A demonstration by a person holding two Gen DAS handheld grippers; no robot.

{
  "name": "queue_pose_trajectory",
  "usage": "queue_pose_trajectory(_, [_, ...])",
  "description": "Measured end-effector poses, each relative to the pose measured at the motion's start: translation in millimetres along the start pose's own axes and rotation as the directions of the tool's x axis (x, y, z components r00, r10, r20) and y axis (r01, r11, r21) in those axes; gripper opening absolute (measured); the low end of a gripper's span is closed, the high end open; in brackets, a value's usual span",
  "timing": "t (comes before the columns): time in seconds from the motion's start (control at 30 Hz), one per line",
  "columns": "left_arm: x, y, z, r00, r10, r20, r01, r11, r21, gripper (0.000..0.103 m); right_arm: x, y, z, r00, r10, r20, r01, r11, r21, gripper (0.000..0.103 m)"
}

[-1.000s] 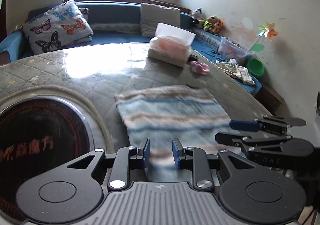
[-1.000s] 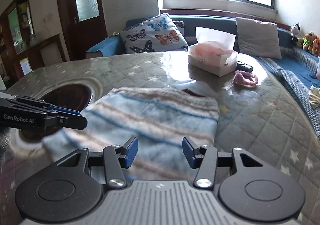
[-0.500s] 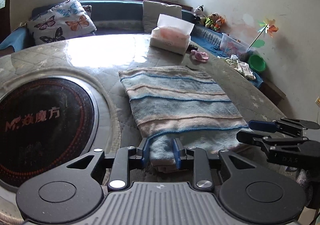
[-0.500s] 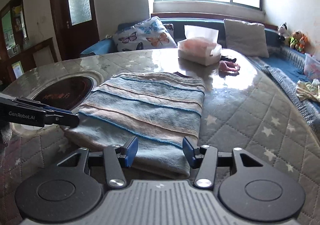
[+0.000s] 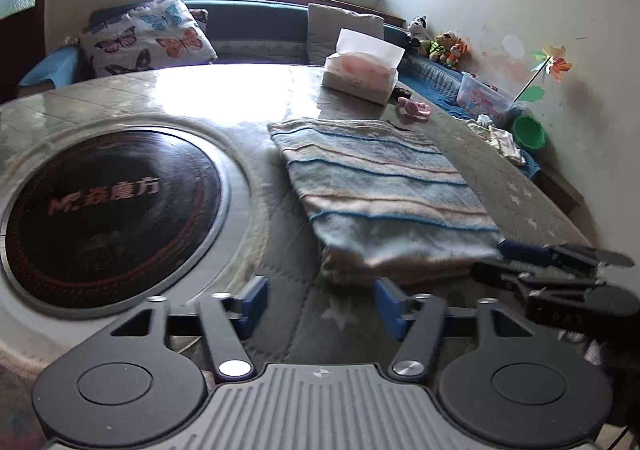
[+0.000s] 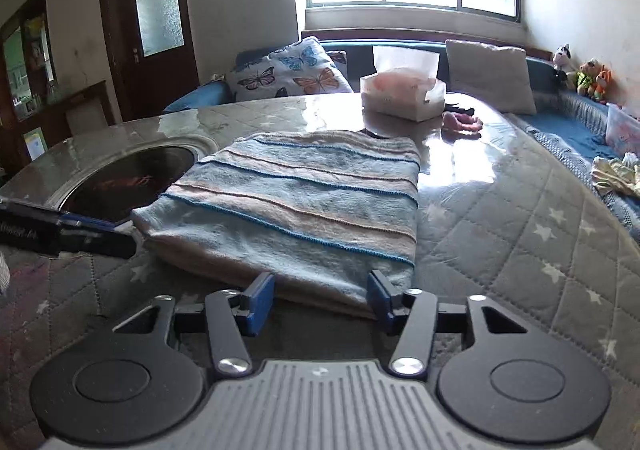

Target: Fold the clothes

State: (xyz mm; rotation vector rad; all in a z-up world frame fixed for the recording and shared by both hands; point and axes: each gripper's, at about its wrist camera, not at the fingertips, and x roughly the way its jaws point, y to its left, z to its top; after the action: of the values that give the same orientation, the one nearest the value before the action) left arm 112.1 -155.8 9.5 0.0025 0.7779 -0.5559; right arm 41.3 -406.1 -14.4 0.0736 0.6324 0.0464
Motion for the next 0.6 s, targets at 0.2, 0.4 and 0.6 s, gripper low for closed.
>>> queue_pose_trajectory(0.2, [-22, 3, -12, 0.998, 0.023, 0.053, -0.023, 1.000, -0.005, 0.100, -16, 14, -6, 1.000, 0.001, 0.023, -0.002, 1.000, 0.022, 0.088])
queue_pose_trajectory(0.4, [-34, 2, -24, 0.997, 0.048, 0.066, -0.049, 0.999, 0.018, 0.103, -24, 26, -13, 0.998, -0.050, 0.040, 0.048, 0.998, 0.042, 0.103])
queue_pose_trajectory(0.6, [-43, 6, -37, 0.996, 0.064, 0.057, -0.064, 0.998, 0.006, 0.103, -33, 40, -19, 0.994, -0.091, 0.052, 0.090, 0.996, 0.029, 0.103])
